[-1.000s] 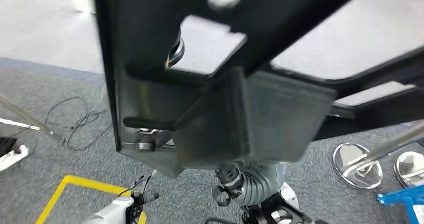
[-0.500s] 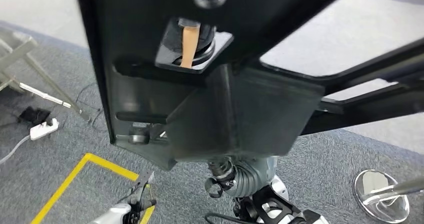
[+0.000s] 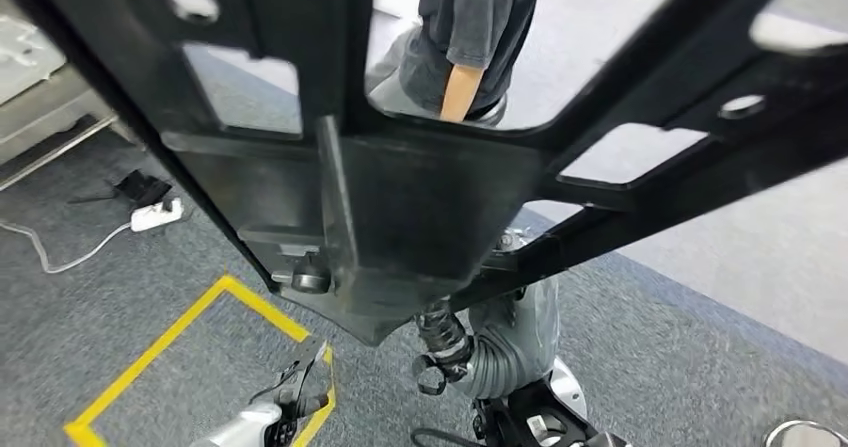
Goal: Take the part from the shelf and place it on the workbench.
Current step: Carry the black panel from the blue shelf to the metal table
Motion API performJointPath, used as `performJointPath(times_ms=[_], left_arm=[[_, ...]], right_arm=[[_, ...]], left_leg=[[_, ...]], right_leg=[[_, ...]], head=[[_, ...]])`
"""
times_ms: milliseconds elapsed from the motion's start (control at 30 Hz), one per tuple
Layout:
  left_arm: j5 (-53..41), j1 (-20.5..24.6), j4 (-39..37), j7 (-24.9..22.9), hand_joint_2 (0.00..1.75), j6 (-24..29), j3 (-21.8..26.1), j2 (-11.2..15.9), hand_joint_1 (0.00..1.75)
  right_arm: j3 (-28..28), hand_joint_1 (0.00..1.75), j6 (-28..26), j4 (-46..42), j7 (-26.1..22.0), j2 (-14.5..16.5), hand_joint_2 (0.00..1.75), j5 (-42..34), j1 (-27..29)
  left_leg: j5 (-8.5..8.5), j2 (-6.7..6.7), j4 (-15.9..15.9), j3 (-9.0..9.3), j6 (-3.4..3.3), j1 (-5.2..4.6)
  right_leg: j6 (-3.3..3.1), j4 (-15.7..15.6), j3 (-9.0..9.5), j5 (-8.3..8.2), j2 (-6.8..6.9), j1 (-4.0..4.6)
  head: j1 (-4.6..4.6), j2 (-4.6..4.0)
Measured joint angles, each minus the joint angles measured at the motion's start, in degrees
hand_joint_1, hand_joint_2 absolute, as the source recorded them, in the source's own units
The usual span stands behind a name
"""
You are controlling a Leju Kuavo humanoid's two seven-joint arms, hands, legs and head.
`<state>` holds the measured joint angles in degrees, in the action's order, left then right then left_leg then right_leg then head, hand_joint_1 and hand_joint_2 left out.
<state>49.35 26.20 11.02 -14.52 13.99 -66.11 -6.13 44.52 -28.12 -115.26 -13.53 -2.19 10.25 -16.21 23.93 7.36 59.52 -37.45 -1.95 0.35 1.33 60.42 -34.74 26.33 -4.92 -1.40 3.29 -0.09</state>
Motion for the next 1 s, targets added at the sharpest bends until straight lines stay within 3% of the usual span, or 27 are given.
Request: performJointPath(times_ms=[67, 100, 133, 200, 267, 300, 333, 367, 433, 467, 500, 567, 600, 667, 733, 800, 833, 867, 933, 1000], left_arm=[[0.0, -0.1, 0.0, 0.2, 1.75, 0.0, 0.0, -0.2, 0.00], [0.0, -0.2, 0.0, 0.4, 1.75, 0.0, 0.0, -0.2, 0.00], [0.0, -0.2, 0.0, 0.6, 1.75, 0.0, 0.0, -0.3, 0.00], [0.0, 0.0, 0.0, 1.0, 1.75, 0.0, 0.0, -0.5, 0.00], [0.0, 0.0, 0.0, 1.2, 1.75, -0.1, 0.0, -0.7, 0.00], [-0.1, -0.2, 0.0, 1.3, 1.75, -0.1, 0.0, -0.8, 0.00], [-0.3, -0.3, 0.0, 1.4, 1.75, -0.2, 0.0, -0.8, 0.00], [-0.7, -0.3, 0.0, 1.6, 1.75, -0.3, -0.1, -0.8, 0.00], [-1.9, -0.3, 0.0, 1.9, 1.75, -0.6, -0.4, -1.2, 0.00], [-2.5, -0.2, 0.0, 2.1, 1.75, -0.7, -0.7, -1.4, 0.00], [-3.1, -0.2, 0.0, 2.2, 1.75, -0.8, -1.1, -1.7, 0.00], [-3.9, -0.4, 0.0, 2.3, 1.75, -0.9, -1.8, -2.0, 0.00], [-4.2, -0.5, 0.0, 2.3, 1.75, -1.0, -2.0, -2.1, 0.00], [-4.3, -0.4, 0.0, 2.4, 1.75, -1.0, -2.5, -2.4, 0.00], [-4.4, -0.4, 0.0, 2.5, 1.75, -1.0, -2.9, -2.6, 0.00], [-4.3, -0.5, 0.0, 2.6, 1.75, -1.1, -3.2, -2.8, 0.00], [-4.3, -0.6, 0.0, 2.6, 1.75, -1.0, -3.4, -2.9, 0.00], [-4.3, -0.7, 0.0, 2.7, 1.75, -1.0, -3.8, -3.0, 0.00], [-4.5, -0.8, 0.0, 2.7, 1.75, -0.9, -4.4, -3.1, 0.00], [-4.8, -0.8, 0.0, 2.8, 1.75, -0.8, -4.9, -3.3, 0.00]], right_arm=[[0.0, 1.75, -0.1, -0.2, 0.3, -0.1, 1.75, 0.1, 0.0], [0.0, 1.75, -0.2, -0.3, 0.3, -0.1, 1.75, 0.2, 0.0], [0.0, 1.75, -0.2, -0.4, 0.4, -0.1, 1.75, 0.2, -0.1], [0.0, 1.75, -0.2, -0.6, 0.6, -0.1, 1.75, 0.4, -0.1], [0.0, 1.75, -0.4, -0.7, 0.7, -0.1, 1.75, 0.7, -0.1], [0.0, 1.75, -0.5, -0.7, 0.8, -0.1, 1.75, 0.8, -0.1], [0.0, 1.75, -0.7, -0.7, 0.9, -0.1, 1.75, 1.0, 0.0], [0.0, 1.75, -1.1, -0.7, 1.2, -0.1, 1.75, 1.5, 0.0], [0.0, 1.75, -1.9, -1.2, 2.0, -0.2, 1.75, 3.0, 0.3], [0.0, 1.75, -2.4, -1.6, 2.6, -0.3, 1.75, 3.9, 0.6], [0.0, 1.75, -2.8, -2.1, 3.2, -0.5, 1.75, 4.6, 0.8], [0.0, 1.75, -3.5, -3.1, 4.0, -0.9, 1.75, 5.6, 1.3], [0.0, 1.75, -3.7, -3.5, 4.3, -1.1, 1.75, 5.8, 1.5], [0.0, 1.75, -3.9, -4.3, 4.6, -1.4, 1.75, 6.1, 1.7], [0.0, 1.75, -4.0, -4.9, 4.9, -1.9, 1.75, 6.2, 2.1], [0.0, 1.75, -4.3, -5.2, 5.2, -2.4, 1.75, 6.2, 2.9], [0.0, 1.75, -4.5, -5.3, 5.3, -2.7, 1.75, 6.1, 3.2], [0.0, 1.75, -4.7, -5.5, 5.3, -3.0, 1.75, 6.1, 3.4], [0.0, 1.75, -5.1, -5.9, 5.1, -3.4, 1.75, 6.0, 3.7], [0.0, 1.75, -5.4, -6.3, 4.8, -3.7, 1.75, 5.8, 4.0]], left_leg=[[-0.22, 0.98, -0.2, -0.39, 0.78, 0.21], [-0.02, 0.30, 0.1, -0.62, 1.06, 0.17], [0.68, -1.16, 1.3, -1.24, 1.29, 0.10], [3.44, -4.94, 6.9, -4.00, 1.63, 0.00], [5.83, -6.42, 13.5, -7.51, 2.00, 0.23], [5.81, -6.69, 14.8, -8.24, 2.13, 0.33], [4.84, -6.95, 13.9, -7.83, 2.19, 0.41], [3.17, -7.48, 11.1, -6.28, 2.17, 0.44], [0.60, -9.85, 3.6, -2.18, 1.82, 0.10], [0.12, -10.67, 1.2, -0.82, 1.44, -0.12], [0.22, -11.03, 0.1, -0.20, 1.03, -0.38], [0.39, -9.78, -0.1, 0.06, 0.18, -0.57], [0.38, -9.15, -0.4, 0.31, -0.15, -0.52], [0.30, -7.97, -0.9, 0.93, -0.83, -0.23], [0.36, -6.69, -1.0, 1.13, -1.29, -0.19], [0.46, -5.03, -0.9, 1.15, -1.50, -0.29], [0.52, -4.16, -0.8, 1.16, -1.51, -0.33], [0.59, -3.28, -0.6, 1.19, -1.46, -0.33], [0.77, -1.71, -0.3, 1.09, -1.18, -0.33], [0.76, -0.35, -0.1, 0.70, -0.67, -0.22]], right_leg=[[-0.51, -0.5, 0.27, -0.16, 0.91, 0.14], [-0.87, -0.8, 0.52, -0.27, 1.63, 0.13], [-1.26, -1.1, 0.79, -0.38, 2.42, 0.08], [-1.89, -1.5, 1.20, -0.32, 4.10, 0.26], [-2.19, -1.4, 1.32, -0.10, 5.85, 0.52], [-2.20, -1.4, 1.38, 0.02, 6.68, 0.59], [-2.13, -1.4, 1.47, 0.16, 7.44, 0.62], [-2.00, -1.4, 1.65, 0.34, 8.13, 0.62], [-1.49, -1.3, 2.13, 0.84, 9.47, 0.83], [-1.18, -1.3, 2.34, 1.09, 10.04, 0.98], [-0.85, -1.3, 2.55, 1.31, 10.59, 1.16], [-0.21, -1.5, 3.04, 1.66, 11.67, 1.28], [0.14, -1.4, 3.30, 2.00, 11.54, 1.18], [0.64, 1.4, 2.35, 3.86, 9.08, 0.86], [0.79, 8.4, -1.27, 6.96, 6.12, 0.73], [0.84, 13.7, -4.78, 7.98, 5.35, 0.78], [0.80, 13.6, -5.27, 6.90, 5.19, 0.78], [0.71, 11.3, -4.63, 4.84, 4.92, 0.74], [0.44, 4.1, -1.92, 0.85, 2.57, 0.47], [0.16, -0.2, -0.12, -0.43, 0.25, 0.30]], head=[[-0.02, 0.00], [0.04, 0.00], [0.16, 0.00], [0.36, -0.01], [0.42, -0.01], [0.43, -0.01], [0.43, -0.01], [0.44, 0.00], [0.45, -0.01], [0.37, -0.01], [0.27, -0.01], [0.11, 0.00], [0.07, 0.00], [-0.18, 0.00], [-0.50, -0.01], [-0.60, -0.01], [-0.61, -0.02], [-0.62, -0.01], [-0.62, -0.01], [-0.58, 0.00]])
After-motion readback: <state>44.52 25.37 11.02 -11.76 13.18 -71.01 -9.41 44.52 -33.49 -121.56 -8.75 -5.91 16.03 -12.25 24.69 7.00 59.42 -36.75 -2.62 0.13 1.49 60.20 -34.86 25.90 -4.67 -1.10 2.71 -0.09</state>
